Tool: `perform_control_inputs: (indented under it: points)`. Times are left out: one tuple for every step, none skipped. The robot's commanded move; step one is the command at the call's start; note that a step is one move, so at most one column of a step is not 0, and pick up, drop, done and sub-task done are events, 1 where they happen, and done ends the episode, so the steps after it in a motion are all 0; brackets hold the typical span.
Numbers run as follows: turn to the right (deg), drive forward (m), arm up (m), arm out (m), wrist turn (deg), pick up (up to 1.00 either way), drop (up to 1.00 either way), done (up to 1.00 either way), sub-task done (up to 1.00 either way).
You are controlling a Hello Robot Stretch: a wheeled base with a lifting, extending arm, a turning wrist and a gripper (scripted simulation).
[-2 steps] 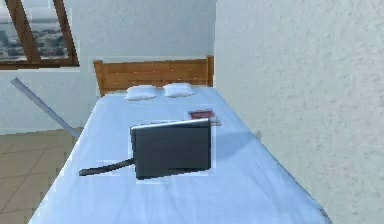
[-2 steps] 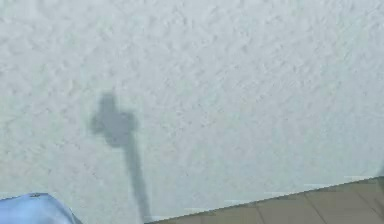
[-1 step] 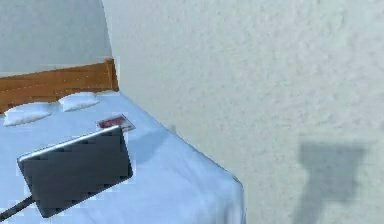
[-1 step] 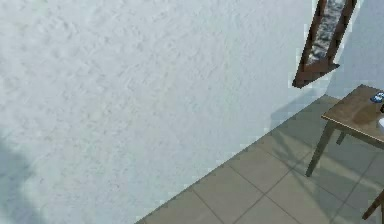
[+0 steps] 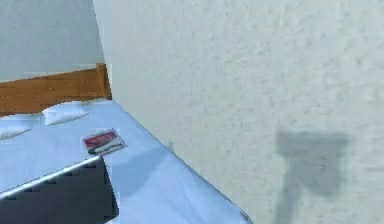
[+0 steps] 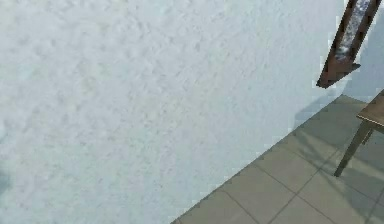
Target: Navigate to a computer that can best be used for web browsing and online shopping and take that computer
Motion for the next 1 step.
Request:
perform_control_inputs:
  points:
    - [-45.0, 0.00, 0.00, 0.00, 0.0, 0.00, 0.00, 0.00, 0.00]
